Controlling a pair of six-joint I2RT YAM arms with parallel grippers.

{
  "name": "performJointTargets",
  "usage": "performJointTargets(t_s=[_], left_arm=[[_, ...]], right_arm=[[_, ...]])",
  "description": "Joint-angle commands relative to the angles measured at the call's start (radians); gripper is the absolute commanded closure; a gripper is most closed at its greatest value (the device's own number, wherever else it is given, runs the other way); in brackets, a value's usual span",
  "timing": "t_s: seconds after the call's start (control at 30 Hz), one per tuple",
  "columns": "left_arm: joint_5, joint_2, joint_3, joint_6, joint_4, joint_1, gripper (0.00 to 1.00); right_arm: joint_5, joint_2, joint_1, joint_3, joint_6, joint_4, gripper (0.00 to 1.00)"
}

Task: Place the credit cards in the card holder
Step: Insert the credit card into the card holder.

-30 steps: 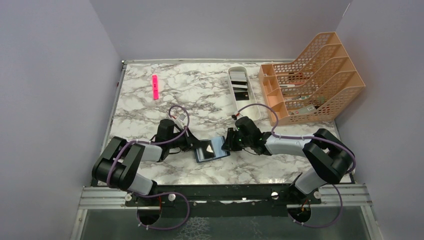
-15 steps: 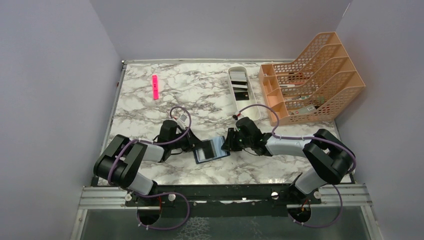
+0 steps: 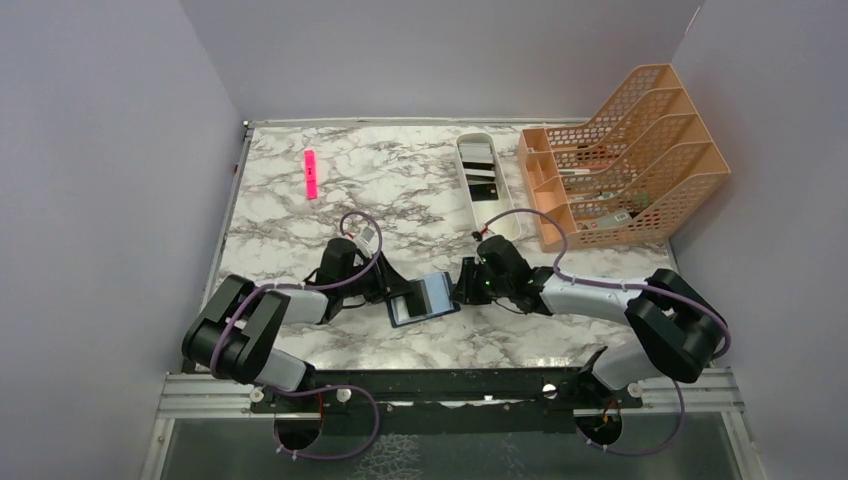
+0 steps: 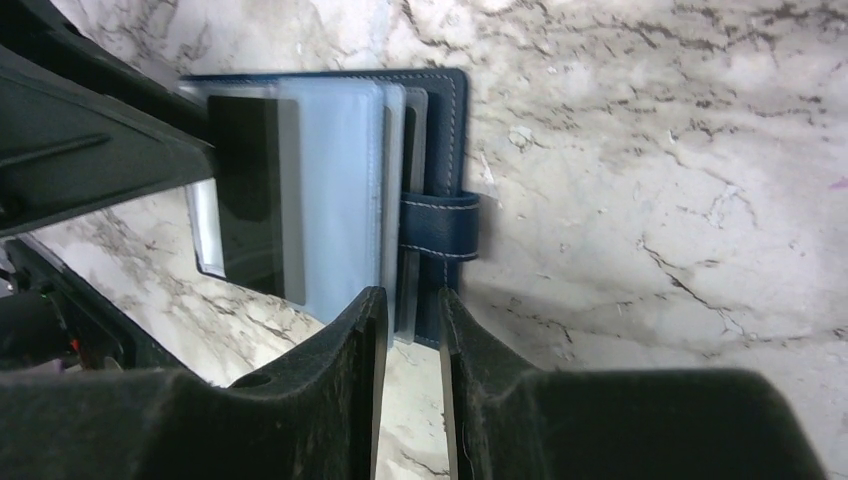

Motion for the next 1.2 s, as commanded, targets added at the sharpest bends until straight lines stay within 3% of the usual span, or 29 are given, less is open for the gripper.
performJointTargets(t_s=[0.0,0.3,0.7,0.97,1.17], left_arm=[[-0.084,-0.046,0.027,0.034,-0.112,-0.017,0.61],[-0.228,-0.065,0.102,0.045,-0.281,-0.103,0.59],[-0.179,-0.052,0.157,-0.011,-0.304,-0.138,0.58],[-0.272,-0.101,0.227,0.08,-0.548,-0.137,0.49],[-0.241,-0.107,0.22,0.082,-0.569,-0.138,0.43]], right_arm=[[0.014,0.023,0.005,-0.031,0.0,-0.002,0.71],[-0.033,0.077,0.005,-0.045,0.011,0.064,0.75],[-0.031,0.035,0.006,-0.062,0.011,0.045,0.74],[0.078,-0.041,0.005,-0.038,-0.035,-0.06,0.71],[0.076,-0.007,0.005,-0.025,-0.047,-0.05,0.71]])
